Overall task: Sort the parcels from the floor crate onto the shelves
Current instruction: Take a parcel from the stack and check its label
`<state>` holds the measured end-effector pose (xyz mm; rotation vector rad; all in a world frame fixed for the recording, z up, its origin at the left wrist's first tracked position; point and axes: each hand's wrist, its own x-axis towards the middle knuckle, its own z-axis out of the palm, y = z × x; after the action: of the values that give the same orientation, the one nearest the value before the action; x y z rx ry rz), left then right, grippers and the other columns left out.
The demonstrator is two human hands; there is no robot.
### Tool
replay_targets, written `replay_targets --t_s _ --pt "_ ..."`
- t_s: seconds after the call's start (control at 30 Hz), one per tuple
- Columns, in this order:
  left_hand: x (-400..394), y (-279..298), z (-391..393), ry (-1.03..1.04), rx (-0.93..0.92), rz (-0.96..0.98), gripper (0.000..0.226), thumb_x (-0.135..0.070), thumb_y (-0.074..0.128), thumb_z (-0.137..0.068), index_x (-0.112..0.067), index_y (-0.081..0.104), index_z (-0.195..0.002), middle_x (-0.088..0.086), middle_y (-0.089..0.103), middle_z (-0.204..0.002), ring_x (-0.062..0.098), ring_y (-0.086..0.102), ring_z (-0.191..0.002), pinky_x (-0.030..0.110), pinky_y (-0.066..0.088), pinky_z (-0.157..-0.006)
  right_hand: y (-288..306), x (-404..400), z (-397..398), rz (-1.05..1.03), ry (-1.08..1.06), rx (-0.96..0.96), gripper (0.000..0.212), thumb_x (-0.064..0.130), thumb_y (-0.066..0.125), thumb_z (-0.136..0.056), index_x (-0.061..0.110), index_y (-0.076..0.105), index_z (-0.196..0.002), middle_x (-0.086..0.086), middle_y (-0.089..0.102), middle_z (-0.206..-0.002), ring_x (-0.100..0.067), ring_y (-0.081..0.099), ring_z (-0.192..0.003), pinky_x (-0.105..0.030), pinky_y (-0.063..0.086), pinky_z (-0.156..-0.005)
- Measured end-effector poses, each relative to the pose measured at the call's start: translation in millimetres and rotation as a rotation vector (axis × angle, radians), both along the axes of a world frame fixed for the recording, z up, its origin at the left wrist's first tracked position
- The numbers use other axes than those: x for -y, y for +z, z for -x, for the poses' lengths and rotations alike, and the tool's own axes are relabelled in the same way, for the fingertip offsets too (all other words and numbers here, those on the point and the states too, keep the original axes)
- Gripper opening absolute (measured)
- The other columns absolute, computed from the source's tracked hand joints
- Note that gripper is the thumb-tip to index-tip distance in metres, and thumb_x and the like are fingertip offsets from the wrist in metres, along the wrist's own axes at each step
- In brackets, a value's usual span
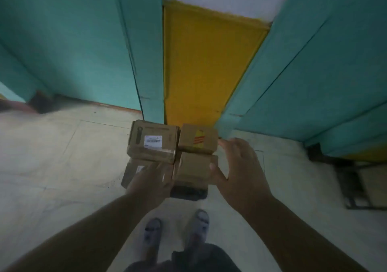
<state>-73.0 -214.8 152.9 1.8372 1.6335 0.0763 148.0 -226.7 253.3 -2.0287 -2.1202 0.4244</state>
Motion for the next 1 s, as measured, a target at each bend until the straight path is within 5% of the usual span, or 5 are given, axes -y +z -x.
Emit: replay_targets --t_s 0.27,0.53,0.7,0.87,1.0 --pt "-36.6 -112.6 -23.0 0.035 0.062 0.153 0.014 -0.026 0.061 -0.095 -0.024 0.052 -0.106 -0.013 0.054 -0.086 -0.002 0.052 -0.073 0.019 0.043 -0.061 -152.0 -18.6 -15.5 0.302 -0.151 -0.012 0.053 0.033 0.058 -0.095 0.016 0.045 -0.144 -0.009 0.053 -0.137 -0.024 0.050 -0.125 -0.031 0.038 -0.102" --pt "-51.7 -186.9 -50.7 0.191 0.137 0.228 0.038 -0.023 0.062 -0.092 -0.026 0.053 -0.129 -0.007 0.063 -0.111 0.013 0.058 -0.092 0.034 0.052 -0.078 -261.5 -48.2 -19.7 0.538 -0.285 -0.239 0.054 0.032 0.053 -0.101 0.023 0.033 -0.151 -0.011 0.061 -0.128 -0.023 0.061 -0.098 -0.029 0.046 -0.077" --pt "-51.7 -160.6 -56.5 0.400 0.306 0.268 0.026 -0.031 0.065 -0.090 -0.025 0.058 -0.114 -0.015 0.064 -0.094 0.006 0.062 -0.083 0.031 0.052 -0.066 -231.4 -49.7 -25.4 0.403 -0.323 -0.361 0.044 0.025 0.057 -0.098 0.021 0.044 -0.140 0.002 0.061 -0.109 -0.004 0.055 -0.076 -0.020 0.044 -0.062" --pt "-45.2 -61.6 -49.2 0.668 0.593 0.396 0.030 -0.046 0.053 -0.096 -0.019 0.064 -0.097 0.015 0.066 -0.103 0.038 0.066 -0.095 0.056 0.057 -0.086 -133.2 -49.0 -37.7 0.263 -0.198 -0.464 0.052 0.033 0.068 -0.090 0.023 0.049 -0.138 0.007 0.058 -0.127 -0.009 0.054 -0.113 -0.012 0.039 -0.079" --pt "-33.6 14.0 -45.0 0.718 0.629 0.417 0.030 -0.036 0.046 -0.103 -0.012 0.063 -0.101 0.020 0.072 -0.095 0.028 0.069 -0.073 0.038 0.055 -0.066 -43.3 -46.4 -38.7 0.291 0.010 -0.458 0.058 0.036 0.068 -0.091 0.027 0.046 -0.145 0.010 0.048 -0.131 0.000 0.043 -0.114 -0.007 0.033 -0.085"
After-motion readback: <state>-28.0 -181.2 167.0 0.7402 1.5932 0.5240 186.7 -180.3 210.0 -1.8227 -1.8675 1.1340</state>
